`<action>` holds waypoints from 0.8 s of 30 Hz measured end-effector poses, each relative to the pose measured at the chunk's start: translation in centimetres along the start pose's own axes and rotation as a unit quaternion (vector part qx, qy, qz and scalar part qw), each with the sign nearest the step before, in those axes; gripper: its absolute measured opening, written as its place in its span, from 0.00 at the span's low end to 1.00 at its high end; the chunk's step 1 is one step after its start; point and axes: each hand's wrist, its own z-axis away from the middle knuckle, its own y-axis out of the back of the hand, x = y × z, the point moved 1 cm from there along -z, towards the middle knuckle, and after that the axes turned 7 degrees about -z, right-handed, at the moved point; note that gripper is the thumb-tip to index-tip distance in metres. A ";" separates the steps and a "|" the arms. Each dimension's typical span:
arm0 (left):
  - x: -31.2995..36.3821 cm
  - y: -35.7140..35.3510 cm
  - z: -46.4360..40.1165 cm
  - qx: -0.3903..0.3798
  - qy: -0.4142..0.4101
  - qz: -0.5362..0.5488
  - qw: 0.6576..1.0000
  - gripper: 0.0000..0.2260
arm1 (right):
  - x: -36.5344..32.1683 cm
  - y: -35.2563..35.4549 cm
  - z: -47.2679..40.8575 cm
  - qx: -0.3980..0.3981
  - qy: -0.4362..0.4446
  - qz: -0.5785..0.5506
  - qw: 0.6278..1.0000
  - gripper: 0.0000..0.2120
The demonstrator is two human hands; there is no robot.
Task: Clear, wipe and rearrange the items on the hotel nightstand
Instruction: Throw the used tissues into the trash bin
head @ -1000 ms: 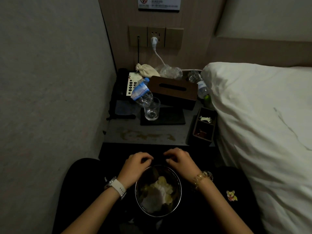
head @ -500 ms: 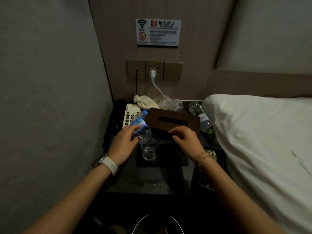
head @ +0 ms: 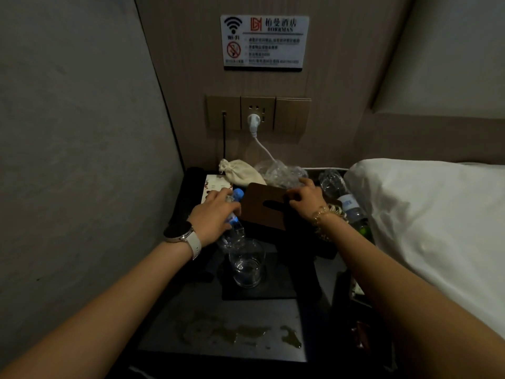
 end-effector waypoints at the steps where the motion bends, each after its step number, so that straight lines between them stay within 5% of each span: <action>1: -0.1 0.0 -0.1 0.002 0.001 -0.007 1.000 0.15 | 0.0 -0.2 -0.4 -0.008 -0.007 0.005 1.000 0.18; 12: -0.4 1.3 1.6 0.029 0.056 0.001 0.998 0.15 | -1.7 1.3 1.2 0.053 0.044 -0.051 0.996 0.24; 24: 1.3 5.7 10.8 0.237 0.030 0.099 0.966 0.09 | -6.5 6.7 16.5 0.154 0.173 -0.175 0.957 0.23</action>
